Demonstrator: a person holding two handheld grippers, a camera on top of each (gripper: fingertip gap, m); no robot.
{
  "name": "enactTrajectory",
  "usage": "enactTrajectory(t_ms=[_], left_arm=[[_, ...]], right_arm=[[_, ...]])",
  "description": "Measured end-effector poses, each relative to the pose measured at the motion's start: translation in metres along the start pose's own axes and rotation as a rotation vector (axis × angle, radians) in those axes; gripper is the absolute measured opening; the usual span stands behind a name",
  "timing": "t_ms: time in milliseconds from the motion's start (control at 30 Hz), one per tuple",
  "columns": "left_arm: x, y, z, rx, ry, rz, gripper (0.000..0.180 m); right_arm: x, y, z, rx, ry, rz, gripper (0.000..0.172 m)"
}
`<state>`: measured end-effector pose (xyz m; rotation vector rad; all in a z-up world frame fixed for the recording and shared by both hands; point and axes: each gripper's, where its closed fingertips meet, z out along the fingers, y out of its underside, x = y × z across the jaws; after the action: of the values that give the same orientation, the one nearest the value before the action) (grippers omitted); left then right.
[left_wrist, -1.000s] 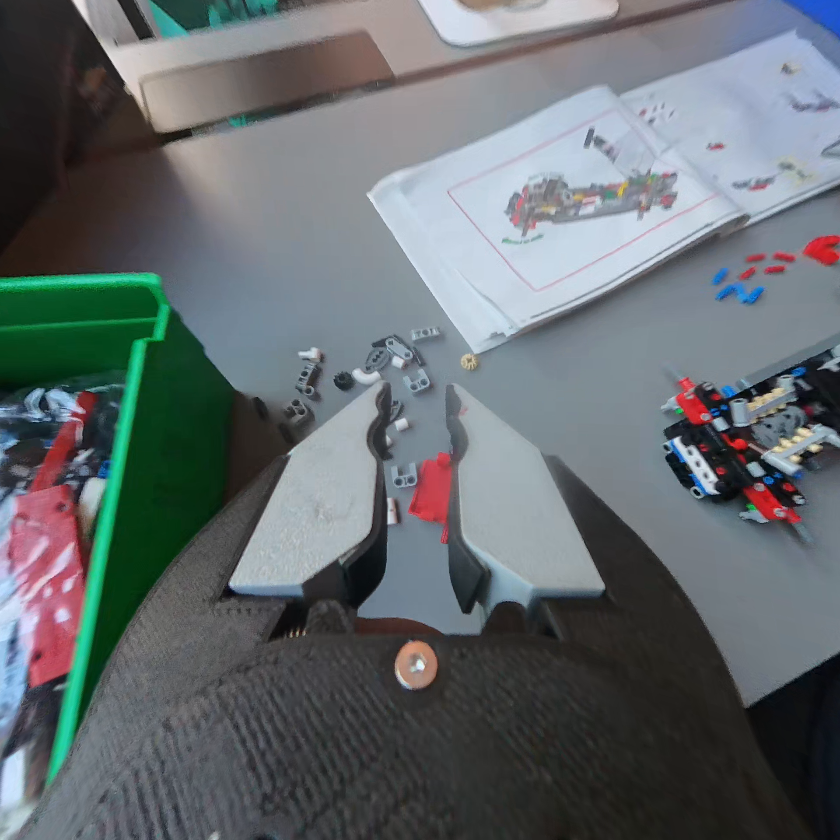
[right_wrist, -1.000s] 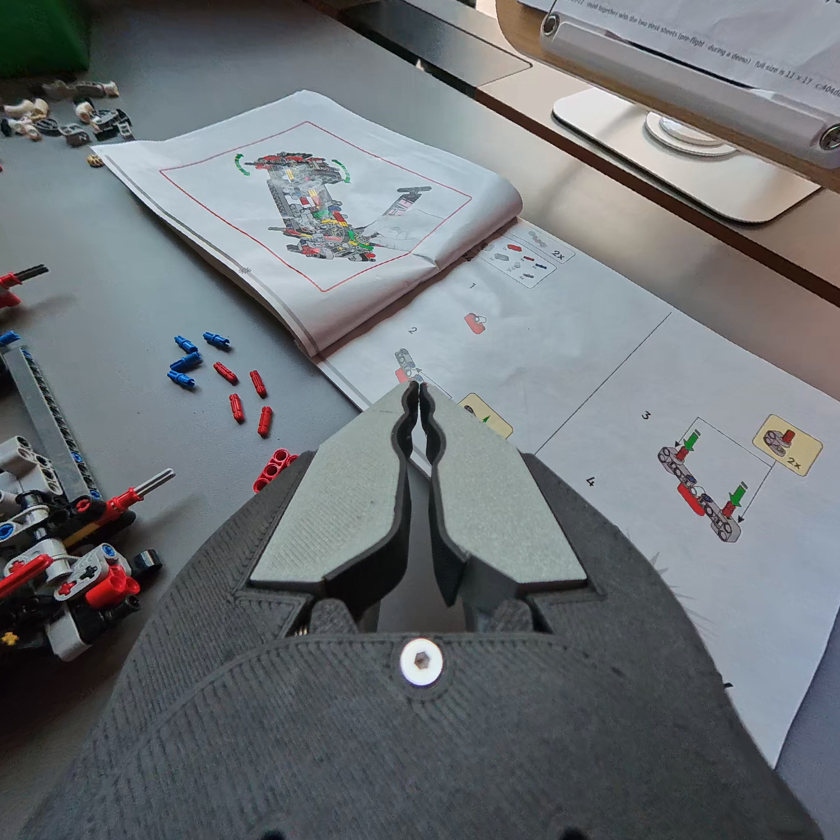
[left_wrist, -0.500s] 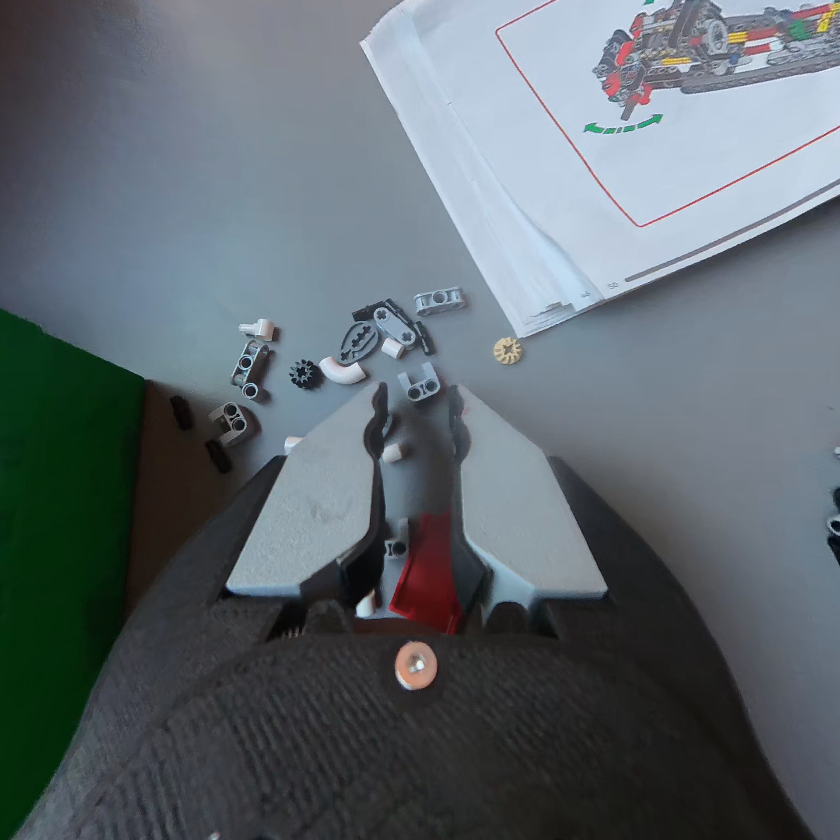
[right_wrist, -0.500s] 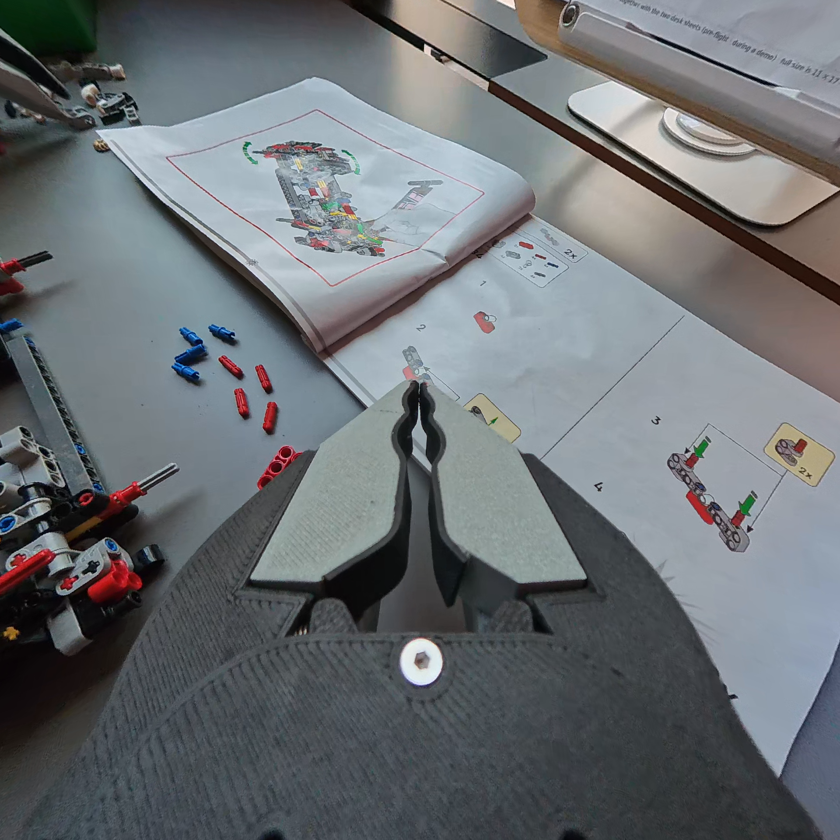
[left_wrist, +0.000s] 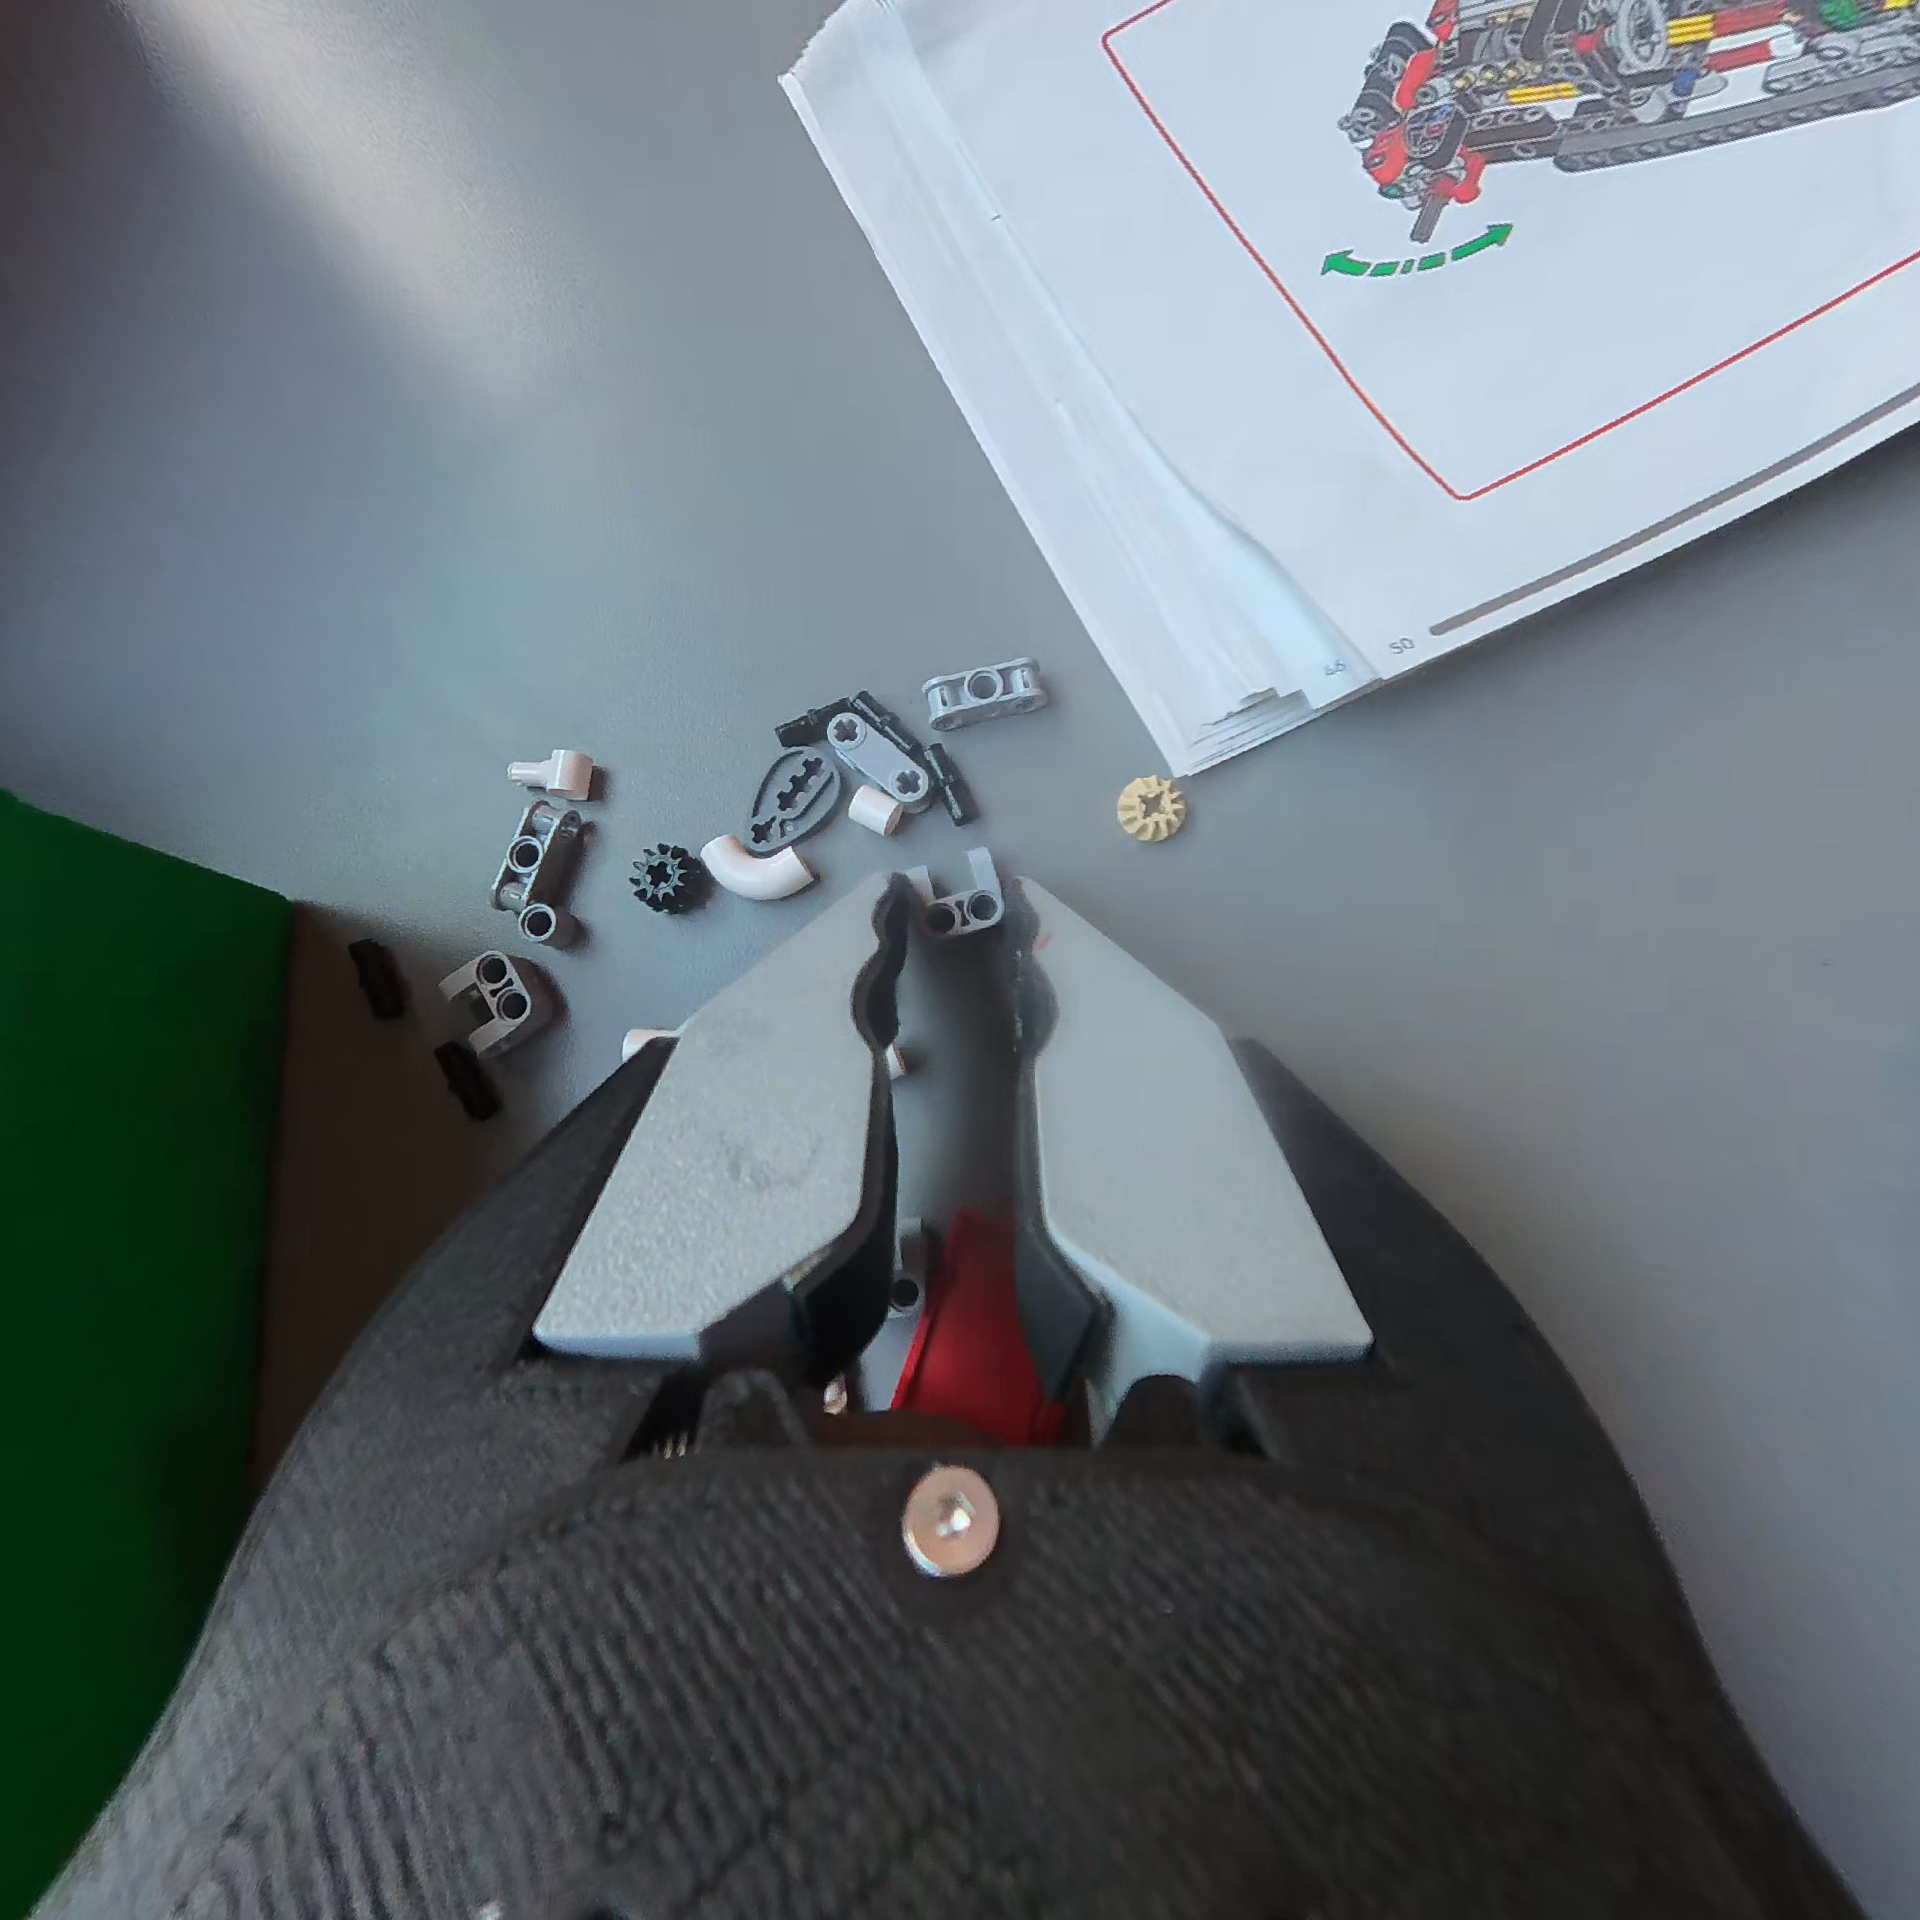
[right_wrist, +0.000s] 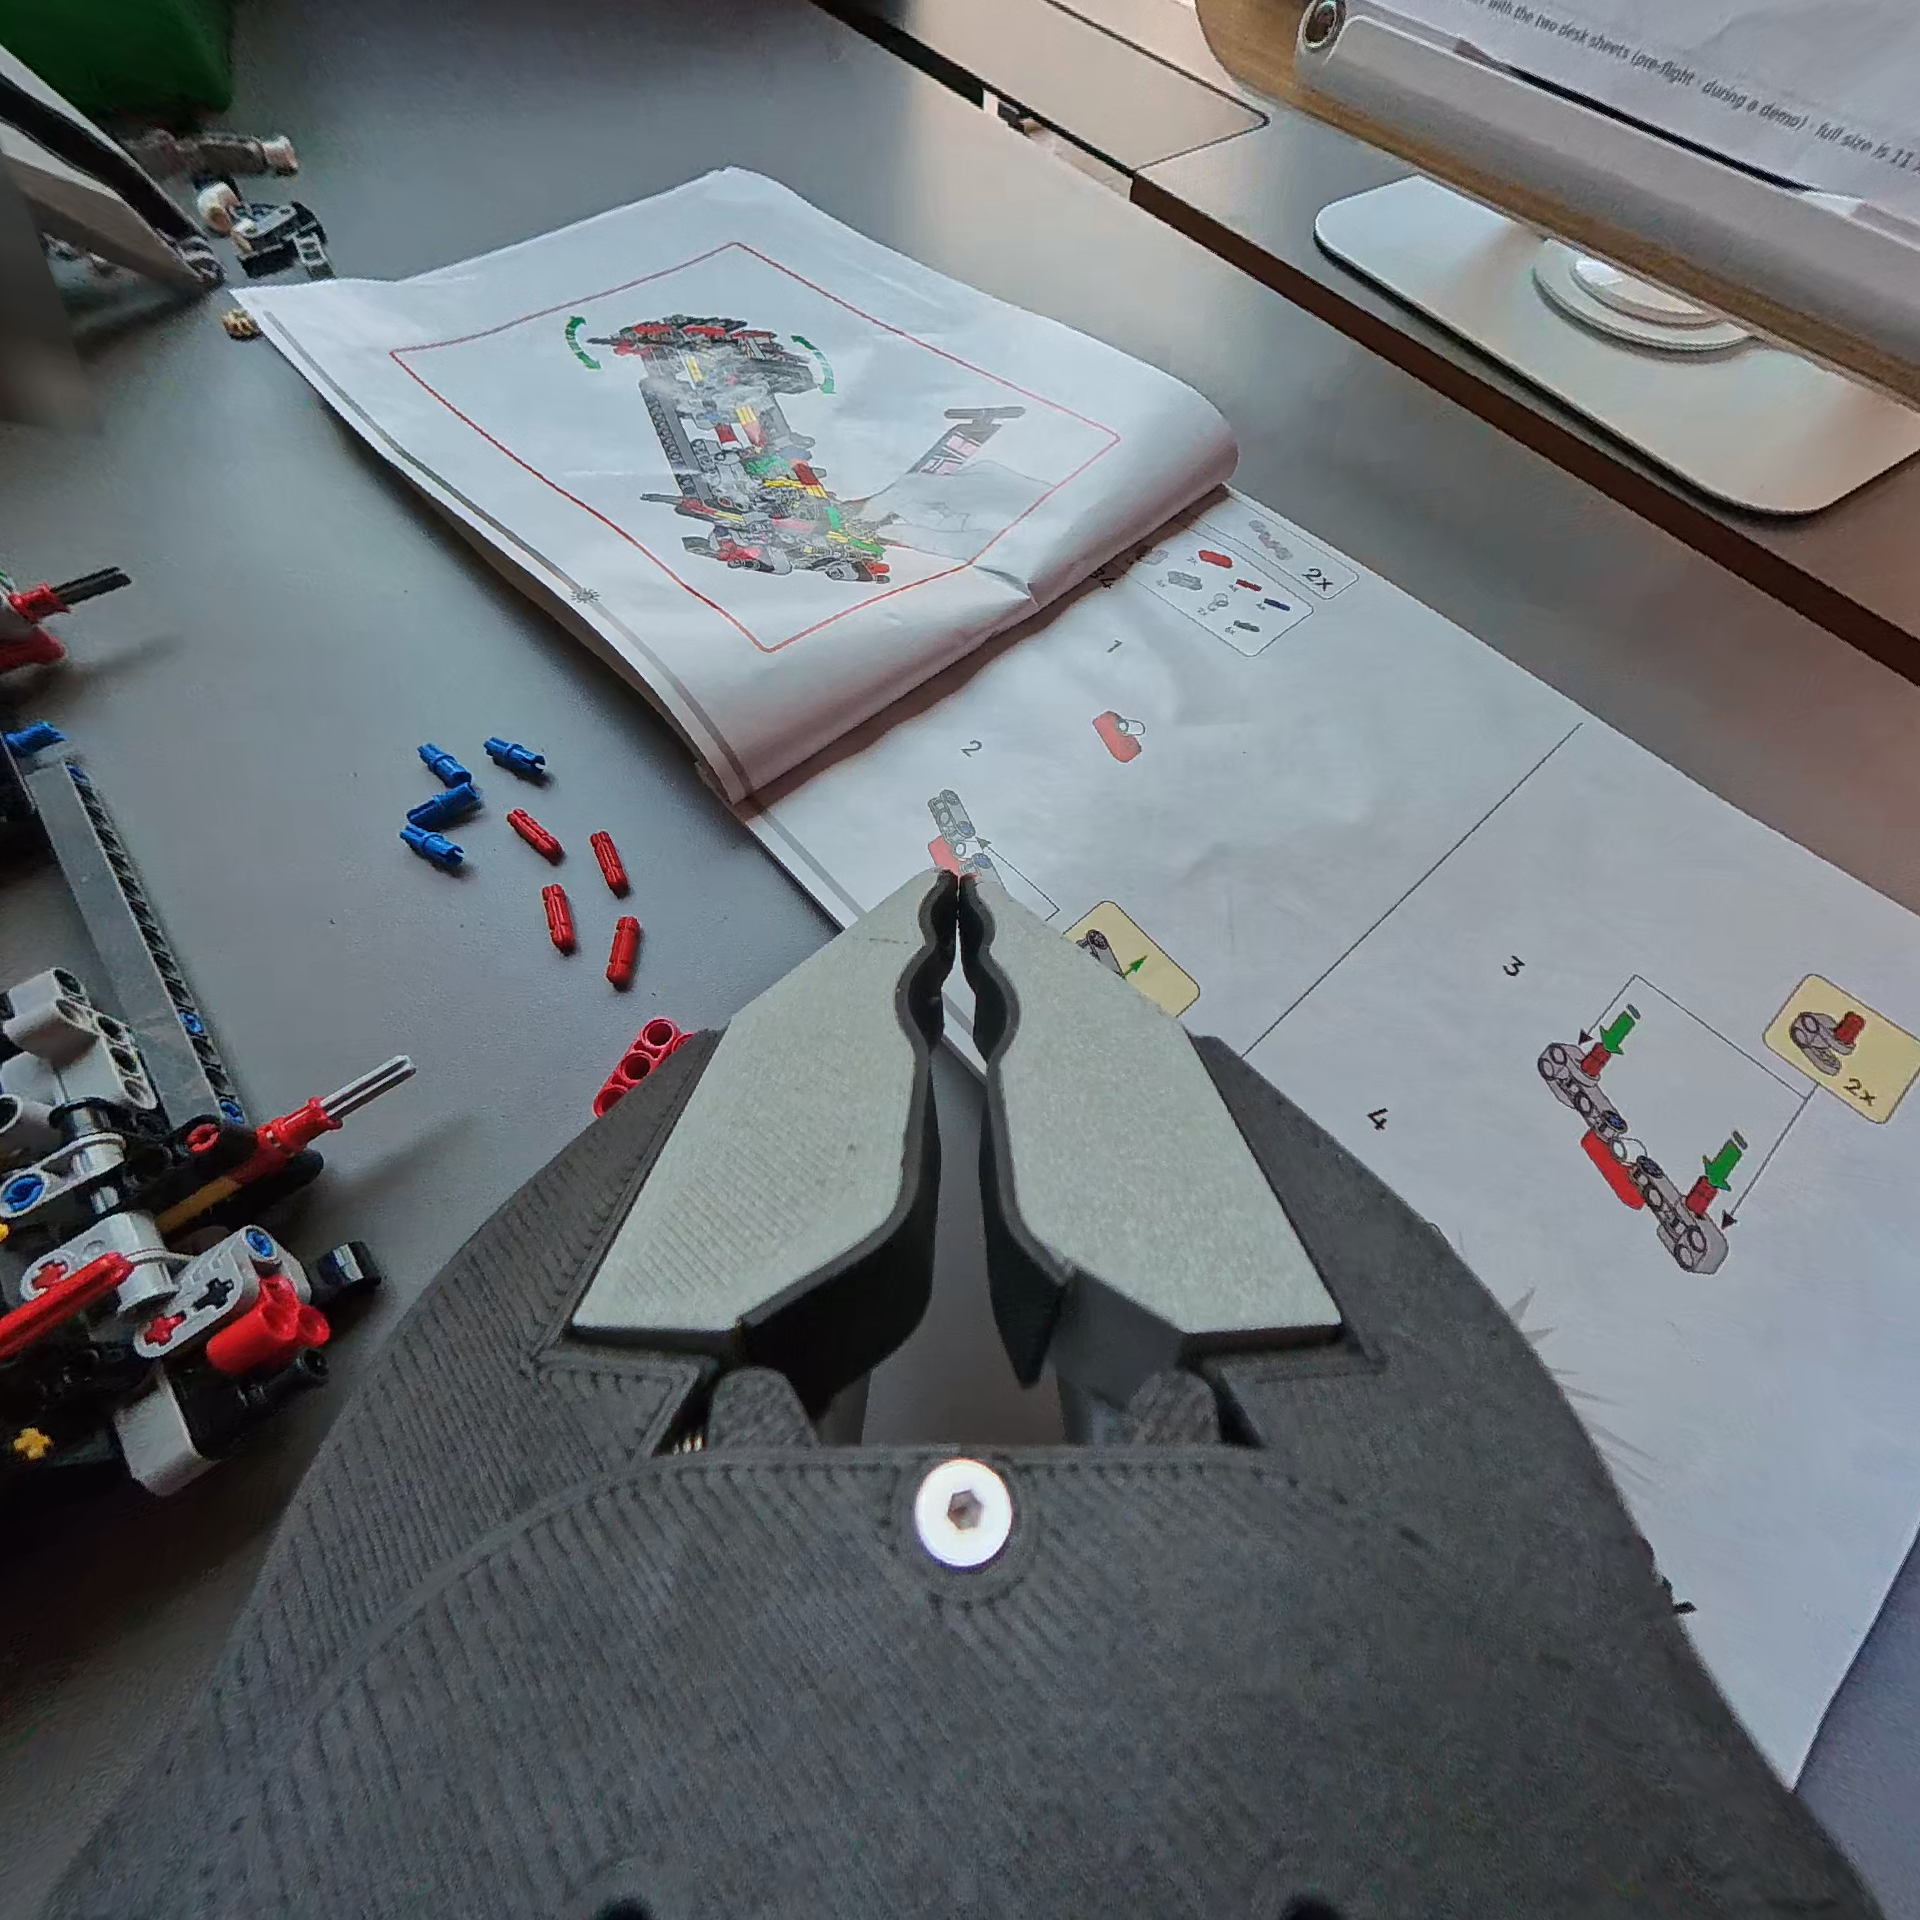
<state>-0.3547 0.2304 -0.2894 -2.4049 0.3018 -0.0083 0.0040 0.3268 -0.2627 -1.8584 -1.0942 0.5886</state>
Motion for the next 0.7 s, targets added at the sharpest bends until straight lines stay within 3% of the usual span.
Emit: enactTrajectory(t_ms=[500, 600, 700], left_arm=[[0.005, -0.010, -0.011, 0.045, 0.035, 0.047, 0.015], [0.014, -0.017, -0.016, 0.085, 0.056, 0.151, 0.016], [0.026, -0.032, -0.025, 0.180, 0.012, 0.356, 0.015]], right_arm=[[-0.001, 0.001, 0.001, -0.007, -0.002, -0.007, 0.000], [0.000, 0.000, 0.001, -0.004, -0.001, -0.002, 0.000], [0.000, 0.000, 0.000, -0.002, -0.001, 0.002, 0.000]])
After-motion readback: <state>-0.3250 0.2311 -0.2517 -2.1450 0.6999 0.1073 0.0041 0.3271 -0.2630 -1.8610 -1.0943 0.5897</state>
